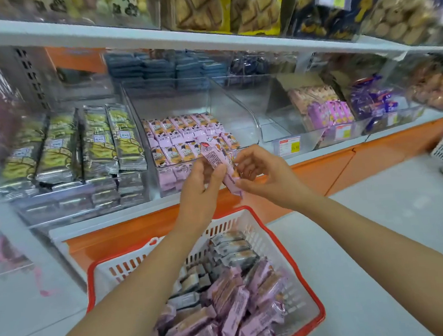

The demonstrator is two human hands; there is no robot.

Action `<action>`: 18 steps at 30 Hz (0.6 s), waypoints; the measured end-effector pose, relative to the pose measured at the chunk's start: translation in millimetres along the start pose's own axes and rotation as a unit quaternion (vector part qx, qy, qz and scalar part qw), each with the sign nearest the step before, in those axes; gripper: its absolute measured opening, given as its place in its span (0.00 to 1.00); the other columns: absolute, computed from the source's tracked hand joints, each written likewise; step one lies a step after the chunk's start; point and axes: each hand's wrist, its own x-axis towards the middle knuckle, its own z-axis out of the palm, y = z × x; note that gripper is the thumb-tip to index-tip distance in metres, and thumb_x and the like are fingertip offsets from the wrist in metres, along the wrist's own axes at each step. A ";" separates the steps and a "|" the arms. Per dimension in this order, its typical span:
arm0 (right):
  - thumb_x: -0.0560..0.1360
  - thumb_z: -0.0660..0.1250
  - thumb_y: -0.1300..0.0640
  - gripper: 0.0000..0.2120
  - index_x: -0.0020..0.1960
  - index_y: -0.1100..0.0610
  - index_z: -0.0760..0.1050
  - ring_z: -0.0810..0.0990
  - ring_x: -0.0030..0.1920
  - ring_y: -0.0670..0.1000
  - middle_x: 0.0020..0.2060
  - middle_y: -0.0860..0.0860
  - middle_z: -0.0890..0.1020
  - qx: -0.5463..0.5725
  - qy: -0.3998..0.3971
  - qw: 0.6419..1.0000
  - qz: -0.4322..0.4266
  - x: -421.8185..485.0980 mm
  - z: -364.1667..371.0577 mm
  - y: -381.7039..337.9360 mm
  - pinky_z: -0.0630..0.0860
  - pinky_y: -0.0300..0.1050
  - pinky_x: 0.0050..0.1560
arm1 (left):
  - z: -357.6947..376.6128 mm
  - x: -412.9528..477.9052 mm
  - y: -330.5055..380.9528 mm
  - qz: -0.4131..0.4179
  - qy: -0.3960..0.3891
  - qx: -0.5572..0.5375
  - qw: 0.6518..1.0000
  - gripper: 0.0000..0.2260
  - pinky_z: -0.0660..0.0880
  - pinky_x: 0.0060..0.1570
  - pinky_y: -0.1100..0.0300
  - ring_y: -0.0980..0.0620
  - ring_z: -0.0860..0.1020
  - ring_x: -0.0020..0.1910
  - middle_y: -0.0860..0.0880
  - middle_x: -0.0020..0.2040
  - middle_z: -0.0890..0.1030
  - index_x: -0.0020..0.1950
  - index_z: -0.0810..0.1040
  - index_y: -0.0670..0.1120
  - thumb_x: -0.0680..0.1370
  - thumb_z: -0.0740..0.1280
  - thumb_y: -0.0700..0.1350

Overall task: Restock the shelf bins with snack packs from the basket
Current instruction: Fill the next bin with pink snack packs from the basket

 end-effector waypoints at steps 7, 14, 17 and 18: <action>0.71 0.75 0.58 0.08 0.48 0.51 0.79 0.78 0.34 0.45 0.38 0.56 0.82 -0.158 0.123 0.978 0.053 85.1 -20.3 -0.3 0.79 0.48 0.43 | -40.4 11.0 -30.1 0.184 0.055 0.547 0.815 0.25 0.50 0.76 0.44 0.44 0.65 0.75 0.45 0.74 0.70 0.74 0.69 0.42 0.79 0.56 0.49; 0.74 0.71 0.55 0.10 0.53 0.57 0.83 0.82 0.48 0.57 0.45 0.57 0.85 -0.357 0.122 0.921 0.101 165.4 -4.8 13.8 0.78 0.48 0.53 | -57.5 5.5 -51.1 0.223 0.044 0.592 0.773 0.32 0.42 0.78 0.43 0.44 0.54 0.79 0.44 0.80 0.57 0.80 0.56 0.43 0.77 0.61 0.44; 0.75 0.69 0.60 0.08 0.51 0.60 0.83 0.82 0.47 0.59 0.45 0.60 0.85 -0.409 0.111 0.899 0.105 193.3 6.5 24.3 0.79 0.50 0.51 | -63.2 5.9 -56.3 0.233 0.047 0.593 0.769 0.39 0.40 0.77 0.44 0.45 0.53 0.80 0.45 0.80 0.56 0.80 0.57 0.44 0.72 0.71 0.43; 0.75 0.68 0.61 0.08 0.50 0.61 0.84 0.83 0.46 0.60 0.44 0.60 0.85 -0.432 0.109 0.889 0.105 201.3 10.3 28.5 0.79 0.51 0.51 | -64.0 6.5 -57.1 0.234 0.047 0.594 0.769 0.41 0.40 0.77 0.45 0.45 0.54 0.79 0.45 0.80 0.57 0.80 0.58 0.44 0.70 0.73 0.43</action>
